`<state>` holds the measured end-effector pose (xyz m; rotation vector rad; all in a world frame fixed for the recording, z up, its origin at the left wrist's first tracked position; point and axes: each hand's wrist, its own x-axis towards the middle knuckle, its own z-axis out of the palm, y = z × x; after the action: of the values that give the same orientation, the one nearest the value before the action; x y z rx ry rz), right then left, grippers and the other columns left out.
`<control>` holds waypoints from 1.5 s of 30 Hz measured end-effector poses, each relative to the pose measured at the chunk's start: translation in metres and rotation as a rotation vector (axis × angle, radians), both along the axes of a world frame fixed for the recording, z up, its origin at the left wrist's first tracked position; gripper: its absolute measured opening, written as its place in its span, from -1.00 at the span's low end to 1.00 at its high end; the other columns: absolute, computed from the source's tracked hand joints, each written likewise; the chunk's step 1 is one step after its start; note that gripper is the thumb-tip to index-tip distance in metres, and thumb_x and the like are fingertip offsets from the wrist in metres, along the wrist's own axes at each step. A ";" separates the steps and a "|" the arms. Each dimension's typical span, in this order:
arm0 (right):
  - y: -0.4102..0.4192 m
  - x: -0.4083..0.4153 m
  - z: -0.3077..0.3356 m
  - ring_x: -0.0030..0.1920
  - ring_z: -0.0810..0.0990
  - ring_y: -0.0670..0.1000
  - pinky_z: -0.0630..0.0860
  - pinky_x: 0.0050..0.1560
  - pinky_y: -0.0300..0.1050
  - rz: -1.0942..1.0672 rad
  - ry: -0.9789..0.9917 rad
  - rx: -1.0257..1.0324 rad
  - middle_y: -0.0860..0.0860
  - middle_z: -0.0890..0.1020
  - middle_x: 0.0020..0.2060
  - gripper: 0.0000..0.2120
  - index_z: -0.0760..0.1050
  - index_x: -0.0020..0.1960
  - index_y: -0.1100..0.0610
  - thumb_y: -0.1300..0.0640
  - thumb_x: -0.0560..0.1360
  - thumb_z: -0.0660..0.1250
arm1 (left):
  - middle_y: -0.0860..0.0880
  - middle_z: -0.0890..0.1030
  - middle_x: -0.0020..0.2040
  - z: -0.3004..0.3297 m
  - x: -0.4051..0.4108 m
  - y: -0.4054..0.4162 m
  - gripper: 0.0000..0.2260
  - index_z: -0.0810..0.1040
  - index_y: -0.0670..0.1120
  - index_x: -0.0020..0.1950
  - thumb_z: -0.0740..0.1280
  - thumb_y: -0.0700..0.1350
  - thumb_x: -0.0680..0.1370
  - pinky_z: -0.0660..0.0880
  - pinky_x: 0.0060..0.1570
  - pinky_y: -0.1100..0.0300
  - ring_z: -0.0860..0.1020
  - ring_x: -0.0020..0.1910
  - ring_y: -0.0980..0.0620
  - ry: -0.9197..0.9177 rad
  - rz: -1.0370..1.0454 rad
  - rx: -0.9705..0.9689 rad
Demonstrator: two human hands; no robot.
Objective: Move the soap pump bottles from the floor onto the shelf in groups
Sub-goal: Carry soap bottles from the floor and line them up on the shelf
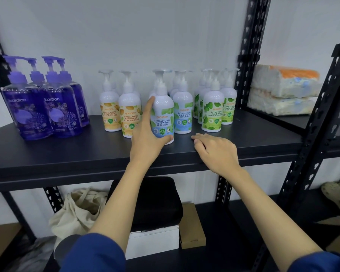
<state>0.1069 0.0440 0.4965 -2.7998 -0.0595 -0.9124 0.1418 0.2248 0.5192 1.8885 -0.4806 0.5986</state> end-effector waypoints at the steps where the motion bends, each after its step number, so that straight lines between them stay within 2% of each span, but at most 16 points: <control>1: 0.000 0.000 0.000 0.35 0.42 -0.14 0.39 0.10 -0.22 -0.002 0.000 0.001 -0.14 0.50 0.31 -0.65 0.52 0.28 -0.08 0.03 0.62 0.04 | 0.39 0.33 0.16 0.000 0.000 0.000 -0.06 0.09 0.24 0.49 0.54 -0.23 0.31 0.51 0.15 -0.02 0.48 0.14 0.15 0.004 0.005 0.002; 4: 0.001 -0.001 0.002 0.35 0.41 -0.14 0.40 0.11 -0.20 0.001 0.017 0.009 -0.14 0.50 0.32 -0.64 0.52 0.28 -0.07 0.03 0.62 0.04 | 0.33 0.33 0.16 0.002 -0.003 -0.001 -0.06 0.08 0.20 0.51 0.54 -0.22 0.32 0.52 0.13 -0.01 0.47 0.13 0.13 -0.007 0.021 0.018; 7: 0.002 -0.005 0.006 0.35 0.41 -0.10 0.41 0.10 -0.18 0.010 0.064 0.009 -0.14 0.47 0.34 -0.63 0.49 0.31 -0.06 0.03 0.62 0.02 | 0.28 0.33 0.18 0.006 -0.008 0.000 -0.08 0.04 0.11 0.54 0.52 -0.22 0.35 0.50 0.12 0.09 0.45 0.11 0.18 -0.022 0.027 0.065; 9: 0.003 -0.008 0.011 0.30 0.46 -0.03 0.41 0.05 -0.14 0.021 0.129 0.006 -0.13 0.47 0.35 -0.63 0.47 0.32 -0.06 0.02 0.62 0.00 | 0.17 0.41 0.23 0.010 -0.017 0.004 -0.11 0.03 0.10 0.54 0.50 -0.19 0.38 0.50 0.06 0.11 0.48 0.10 0.12 -0.009 0.060 0.152; 13: 0.007 -0.012 0.023 0.18 0.49 0.13 0.33 -0.07 -0.06 0.010 0.283 0.059 0.04 0.55 0.23 -0.63 0.46 0.31 0.00 0.02 0.62 -0.01 | -0.08 0.49 0.25 0.025 -0.040 0.022 -0.43 0.27 0.00 0.44 0.38 -0.06 0.47 0.48 0.02 0.02 0.49 0.18 -0.12 0.006 0.313 0.468; 17: 0.029 -0.035 0.028 0.04 0.54 0.17 0.31 -0.18 -0.10 -0.009 0.144 0.043 0.12 0.61 0.06 -0.70 0.53 0.19 0.11 0.06 0.58 0.13 | -0.15 0.51 0.17 0.035 -0.079 0.055 -0.67 0.45 -0.12 0.26 0.28 -0.03 0.54 0.34 -0.14 0.07 0.49 0.12 -0.17 -0.004 0.539 0.741; 21: 0.073 -0.064 0.029 0.03 0.55 0.13 0.31 -0.21 -0.12 0.138 -0.018 0.020 0.11 0.63 0.02 -0.72 0.56 0.16 0.14 0.07 0.56 0.19 | -0.13 0.52 0.13 0.029 -0.119 0.097 -0.70 0.47 -0.13 0.24 0.26 -0.04 0.56 0.40 -0.10 0.05 0.50 0.10 -0.14 0.020 0.678 0.840; 27: 0.165 -0.093 0.011 0.11 0.54 0.12 0.44 -0.07 -0.05 0.466 0.004 0.059 0.07 0.62 0.09 -0.73 0.56 0.17 0.11 0.08 0.54 0.22 | -0.14 0.53 0.13 0.003 -0.187 0.171 -0.73 0.50 -0.14 0.21 0.23 -0.07 0.56 0.40 -0.10 0.03 0.50 0.11 -0.17 0.129 0.871 0.860; 30: 0.218 -0.104 -0.012 0.13 0.53 0.13 0.44 -0.05 -0.06 0.622 0.040 0.019 0.08 0.61 0.11 -0.72 0.55 0.19 0.13 0.09 0.54 0.21 | -0.15 0.53 0.15 -0.021 -0.222 0.214 -0.74 0.50 -0.15 0.19 0.23 -0.07 0.56 0.41 -0.12 0.03 0.50 0.11 -0.18 0.203 0.976 0.857; 34: 0.288 -0.127 -0.047 0.04 0.56 0.15 0.45 -0.13 -0.06 0.828 0.082 -0.017 0.11 0.63 0.03 -0.73 0.59 0.12 0.16 0.11 0.55 0.18 | -0.16 0.52 0.11 -0.056 -0.275 0.269 -0.74 0.50 -0.17 0.18 0.22 -0.08 0.56 0.36 -0.19 0.06 0.51 0.06 -0.20 0.340 1.125 0.840; 36: 0.319 -0.139 -0.065 0.05 0.55 0.14 0.50 -0.12 -0.05 0.936 0.110 -0.040 0.11 0.64 0.03 -0.73 0.59 0.12 0.17 0.11 0.55 0.18 | -0.15 0.52 0.08 -0.074 -0.299 0.294 -0.74 0.50 -0.17 0.18 0.22 -0.08 0.56 0.34 -0.22 0.08 0.51 0.03 -0.20 0.395 1.191 0.829; 40: 0.376 -0.161 -0.108 0.08 0.55 0.10 0.54 -0.09 0.00 1.132 0.153 -0.053 0.06 0.64 0.03 -0.75 0.60 0.09 0.16 0.13 0.55 0.20 | -0.13 0.54 0.08 -0.121 -0.343 0.337 -0.75 0.53 -0.15 0.17 0.21 -0.09 0.56 0.32 -0.26 0.12 0.52 0.01 -0.16 0.482 1.326 0.717; 45: 0.434 -0.184 -0.186 0.06 0.56 0.12 0.54 -0.10 0.00 1.299 0.261 -0.186 0.10 0.64 0.01 -0.75 0.60 0.06 0.21 0.14 0.54 0.20 | -0.14 0.52 0.12 -0.214 -0.393 0.370 -0.73 0.51 -0.15 0.19 0.25 -0.09 0.54 0.37 -0.15 0.06 0.49 0.10 -0.19 0.704 1.405 0.489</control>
<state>-0.0775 0.4775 0.3108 -2.1879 -1.6930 -0.1876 -0.2508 0.5952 0.3052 2.5400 1.3885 0.6143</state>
